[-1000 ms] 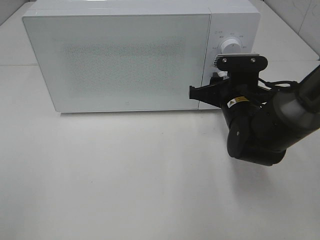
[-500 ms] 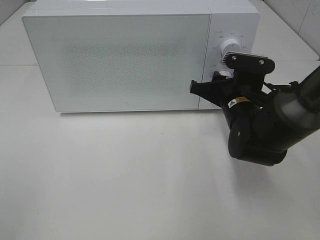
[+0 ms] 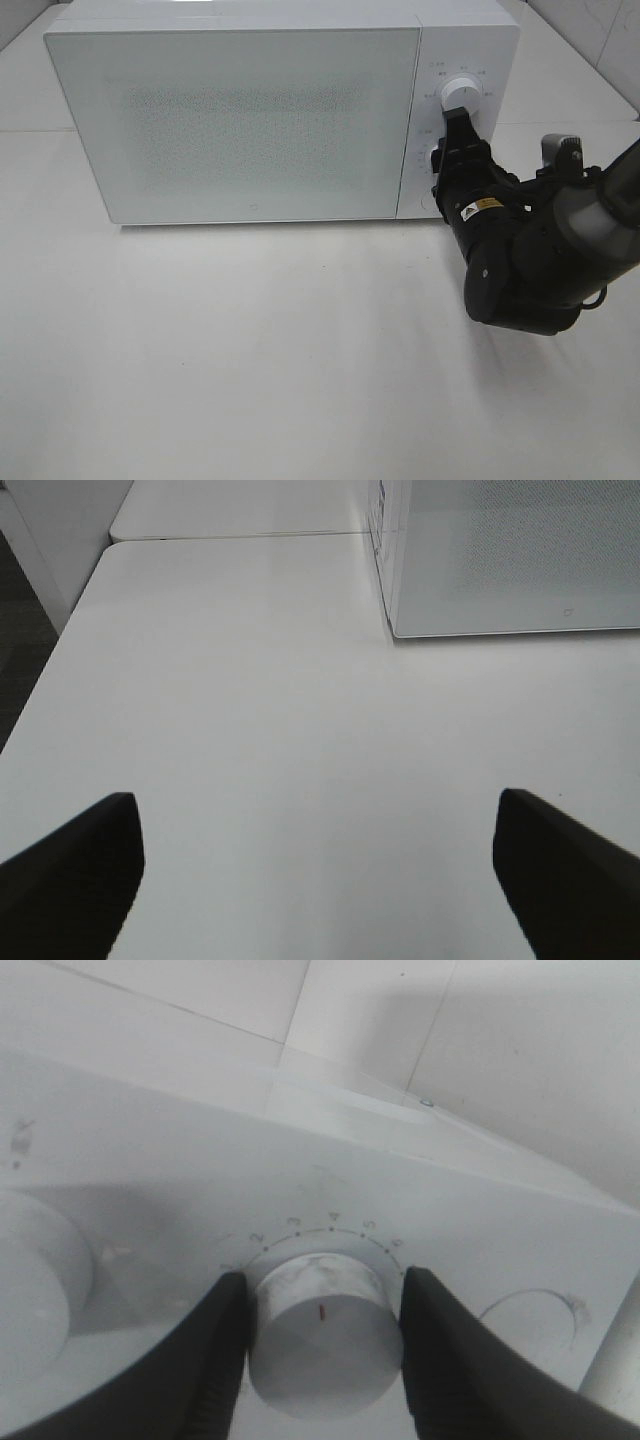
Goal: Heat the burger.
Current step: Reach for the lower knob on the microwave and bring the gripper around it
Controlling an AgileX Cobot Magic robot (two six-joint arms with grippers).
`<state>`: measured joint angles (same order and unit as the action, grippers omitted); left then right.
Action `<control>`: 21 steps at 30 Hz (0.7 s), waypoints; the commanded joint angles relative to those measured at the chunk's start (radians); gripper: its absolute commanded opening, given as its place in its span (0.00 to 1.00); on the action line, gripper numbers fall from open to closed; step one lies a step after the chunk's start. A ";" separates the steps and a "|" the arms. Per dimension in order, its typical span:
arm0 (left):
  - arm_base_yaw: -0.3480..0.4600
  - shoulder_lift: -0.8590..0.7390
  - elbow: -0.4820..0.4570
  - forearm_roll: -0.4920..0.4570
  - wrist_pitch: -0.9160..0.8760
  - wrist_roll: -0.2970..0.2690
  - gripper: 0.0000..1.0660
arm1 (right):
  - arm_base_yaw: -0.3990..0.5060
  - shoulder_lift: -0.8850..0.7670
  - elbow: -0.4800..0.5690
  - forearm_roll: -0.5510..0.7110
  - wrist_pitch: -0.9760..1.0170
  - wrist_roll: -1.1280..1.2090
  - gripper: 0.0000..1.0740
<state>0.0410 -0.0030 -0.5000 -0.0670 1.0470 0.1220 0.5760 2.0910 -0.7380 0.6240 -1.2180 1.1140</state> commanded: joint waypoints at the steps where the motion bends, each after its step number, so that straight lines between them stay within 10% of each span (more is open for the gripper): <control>1: 0.003 -0.025 0.003 -0.002 -0.010 0.000 0.84 | 0.004 -0.006 -0.034 -0.179 -0.041 0.132 0.00; 21: 0.003 -0.025 0.003 0.016 -0.010 0.000 0.84 | 0.004 -0.006 -0.034 -0.186 -0.172 0.543 0.00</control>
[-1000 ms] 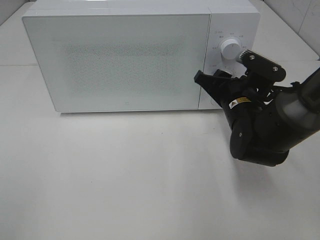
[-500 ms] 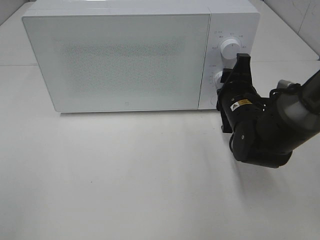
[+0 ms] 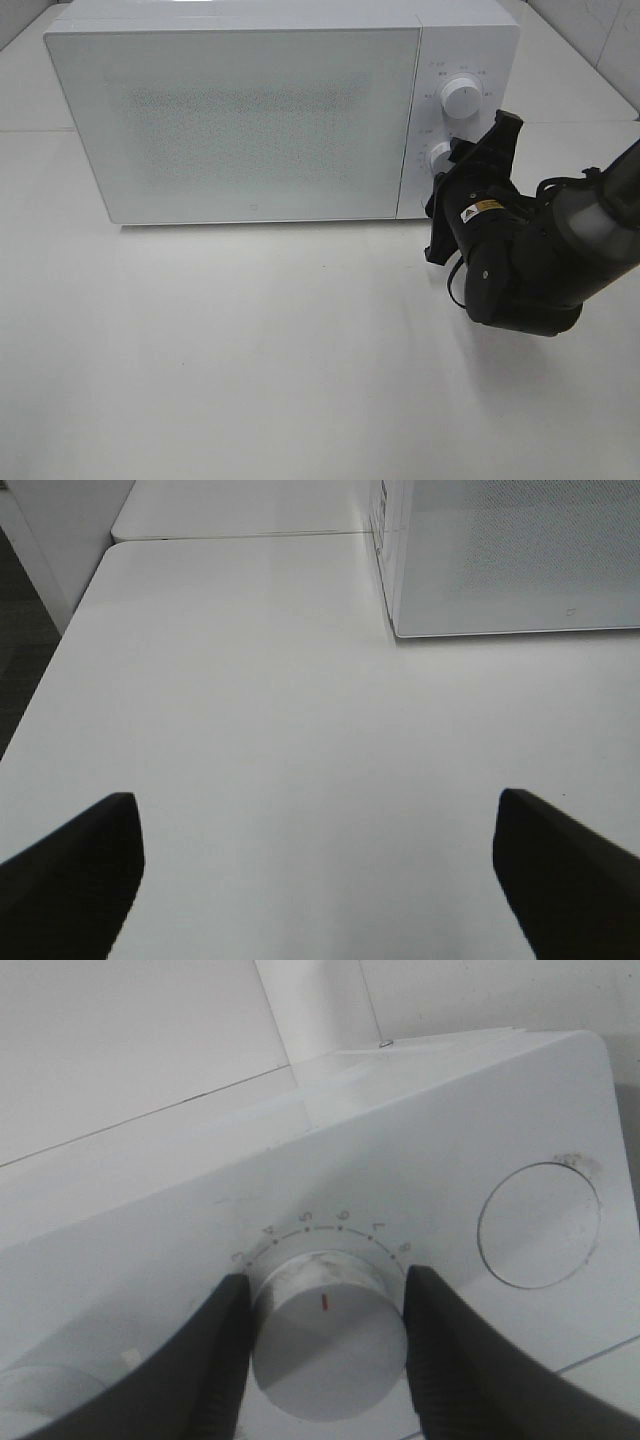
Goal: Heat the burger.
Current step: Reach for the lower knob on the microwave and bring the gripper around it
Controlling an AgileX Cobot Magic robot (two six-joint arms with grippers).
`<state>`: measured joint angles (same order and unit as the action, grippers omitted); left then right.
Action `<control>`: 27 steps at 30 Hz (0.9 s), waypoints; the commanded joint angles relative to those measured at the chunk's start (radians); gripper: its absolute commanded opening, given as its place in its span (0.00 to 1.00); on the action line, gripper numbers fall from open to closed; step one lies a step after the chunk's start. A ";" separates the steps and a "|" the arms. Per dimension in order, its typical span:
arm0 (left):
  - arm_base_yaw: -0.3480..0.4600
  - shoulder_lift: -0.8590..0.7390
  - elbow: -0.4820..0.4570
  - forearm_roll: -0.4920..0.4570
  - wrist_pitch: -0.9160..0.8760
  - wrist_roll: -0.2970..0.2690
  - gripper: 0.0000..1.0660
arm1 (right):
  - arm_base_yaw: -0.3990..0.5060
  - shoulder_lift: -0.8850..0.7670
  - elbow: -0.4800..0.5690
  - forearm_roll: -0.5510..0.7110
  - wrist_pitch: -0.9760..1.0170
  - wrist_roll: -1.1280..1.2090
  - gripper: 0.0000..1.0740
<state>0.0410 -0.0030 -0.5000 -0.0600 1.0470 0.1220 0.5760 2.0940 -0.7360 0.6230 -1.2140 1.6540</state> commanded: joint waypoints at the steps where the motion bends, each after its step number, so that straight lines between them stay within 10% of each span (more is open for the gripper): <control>1: 0.003 -0.025 0.003 0.009 -0.010 0.000 0.84 | 0.004 -0.009 -0.036 -0.185 -0.176 0.003 0.00; 18: 0.003 -0.025 0.003 0.009 -0.010 0.000 0.84 | 0.004 -0.009 -0.036 -0.174 -0.176 0.003 0.04; 27: 0.003 -0.025 0.003 0.009 -0.010 0.000 0.84 | 0.004 -0.009 -0.035 -0.134 -0.176 0.003 0.23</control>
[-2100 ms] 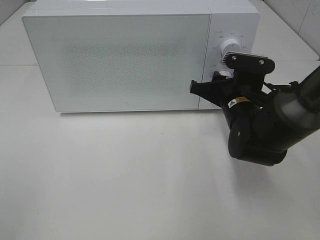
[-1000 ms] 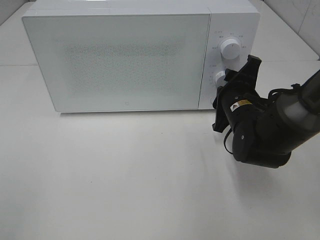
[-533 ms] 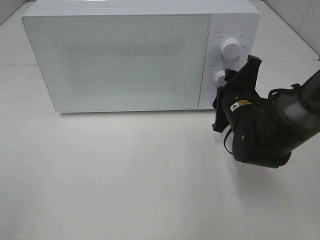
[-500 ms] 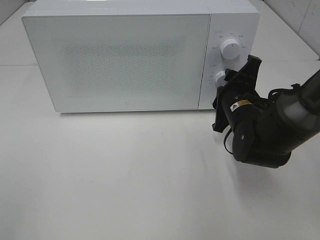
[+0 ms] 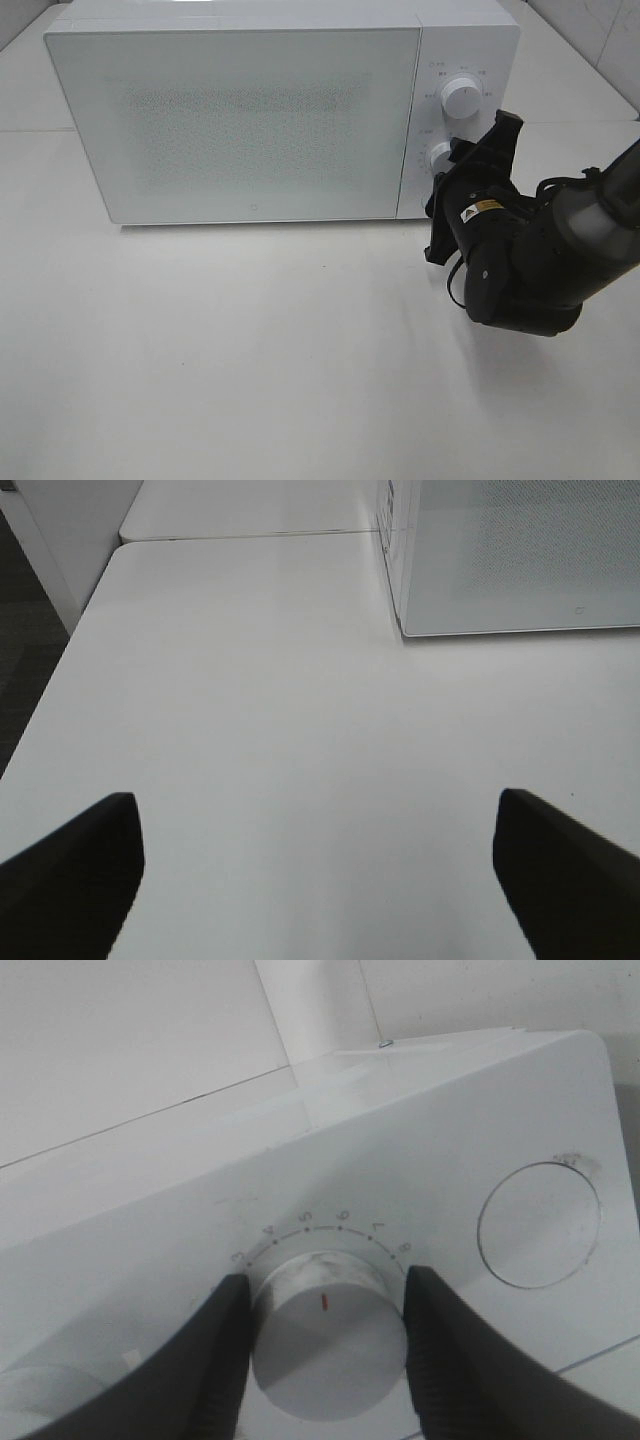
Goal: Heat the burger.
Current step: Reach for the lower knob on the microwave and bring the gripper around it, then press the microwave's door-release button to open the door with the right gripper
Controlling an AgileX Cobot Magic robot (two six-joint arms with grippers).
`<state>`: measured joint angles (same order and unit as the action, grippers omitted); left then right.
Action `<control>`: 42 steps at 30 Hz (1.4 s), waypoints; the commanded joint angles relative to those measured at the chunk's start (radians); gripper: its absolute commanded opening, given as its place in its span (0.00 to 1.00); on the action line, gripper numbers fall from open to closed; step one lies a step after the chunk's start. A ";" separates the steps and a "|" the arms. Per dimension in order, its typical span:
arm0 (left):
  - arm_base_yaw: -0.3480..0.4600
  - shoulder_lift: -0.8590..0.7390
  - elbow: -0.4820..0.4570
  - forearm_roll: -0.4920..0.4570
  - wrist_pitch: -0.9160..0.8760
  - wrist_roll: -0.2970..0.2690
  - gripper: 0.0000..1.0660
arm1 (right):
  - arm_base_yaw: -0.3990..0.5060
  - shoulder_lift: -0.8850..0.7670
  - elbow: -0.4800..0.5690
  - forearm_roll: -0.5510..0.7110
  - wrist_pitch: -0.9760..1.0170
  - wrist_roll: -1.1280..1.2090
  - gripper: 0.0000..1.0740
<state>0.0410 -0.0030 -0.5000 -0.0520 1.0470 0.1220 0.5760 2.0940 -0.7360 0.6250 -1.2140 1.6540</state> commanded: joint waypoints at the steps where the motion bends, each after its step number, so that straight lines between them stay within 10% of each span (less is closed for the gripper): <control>1: 0.003 -0.025 0.003 0.001 -0.010 0.000 0.84 | 0.004 -0.009 -0.035 -0.133 -0.176 0.003 0.26; 19: 0.003 -0.025 0.003 0.001 -0.010 0.000 0.84 | 0.004 -0.009 -0.035 -0.048 -0.177 -0.038 0.59; 42: 0.003 -0.025 0.003 0.001 -0.010 0.000 0.84 | 0.007 -0.128 0.168 -0.170 -0.179 -0.088 0.62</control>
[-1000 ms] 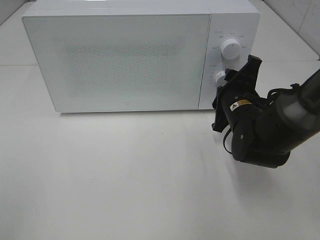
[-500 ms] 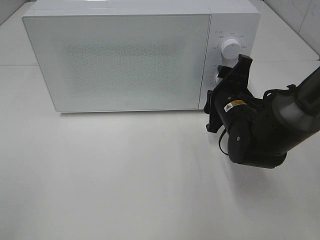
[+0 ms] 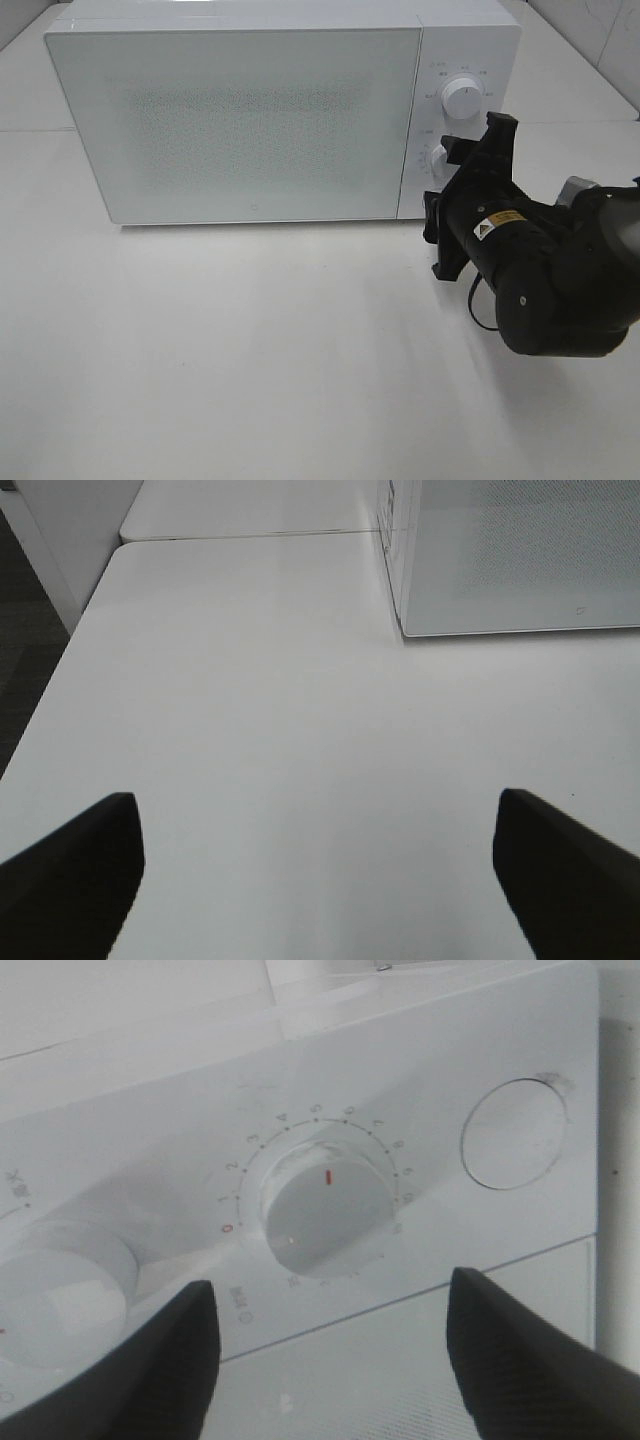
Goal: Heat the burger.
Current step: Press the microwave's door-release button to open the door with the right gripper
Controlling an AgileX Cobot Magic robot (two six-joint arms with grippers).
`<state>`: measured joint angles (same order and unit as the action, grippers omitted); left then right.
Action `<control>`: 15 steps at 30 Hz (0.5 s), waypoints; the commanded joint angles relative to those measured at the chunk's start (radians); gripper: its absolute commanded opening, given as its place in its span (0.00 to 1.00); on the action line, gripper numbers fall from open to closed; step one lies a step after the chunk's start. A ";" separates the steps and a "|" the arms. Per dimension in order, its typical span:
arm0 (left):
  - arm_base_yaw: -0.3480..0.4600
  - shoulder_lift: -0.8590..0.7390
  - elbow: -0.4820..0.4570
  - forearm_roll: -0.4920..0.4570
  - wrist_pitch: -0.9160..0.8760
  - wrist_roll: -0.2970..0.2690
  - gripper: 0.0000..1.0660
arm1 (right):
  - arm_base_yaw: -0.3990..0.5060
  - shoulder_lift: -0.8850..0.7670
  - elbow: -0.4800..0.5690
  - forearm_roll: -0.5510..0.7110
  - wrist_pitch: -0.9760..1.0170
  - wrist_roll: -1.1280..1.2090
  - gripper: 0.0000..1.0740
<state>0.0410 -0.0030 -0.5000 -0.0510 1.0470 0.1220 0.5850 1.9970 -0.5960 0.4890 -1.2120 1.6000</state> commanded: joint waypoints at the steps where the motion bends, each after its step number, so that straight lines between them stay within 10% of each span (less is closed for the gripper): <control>1: 0.003 -0.025 0.003 0.000 -0.010 0.000 0.84 | -0.002 -0.031 0.028 -0.034 -0.181 -0.034 0.62; 15: 0.003 -0.025 0.003 0.000 -0.010 0.000 0.84 | -0.002 -0.221 0.127 -0.099 -0.179 -0.346 0.78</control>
<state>0.0410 -0.0030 -0.5000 -0.0510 1.0470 0.1220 0.5840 1.7900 -0.4710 0.4070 -1.2140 1.2920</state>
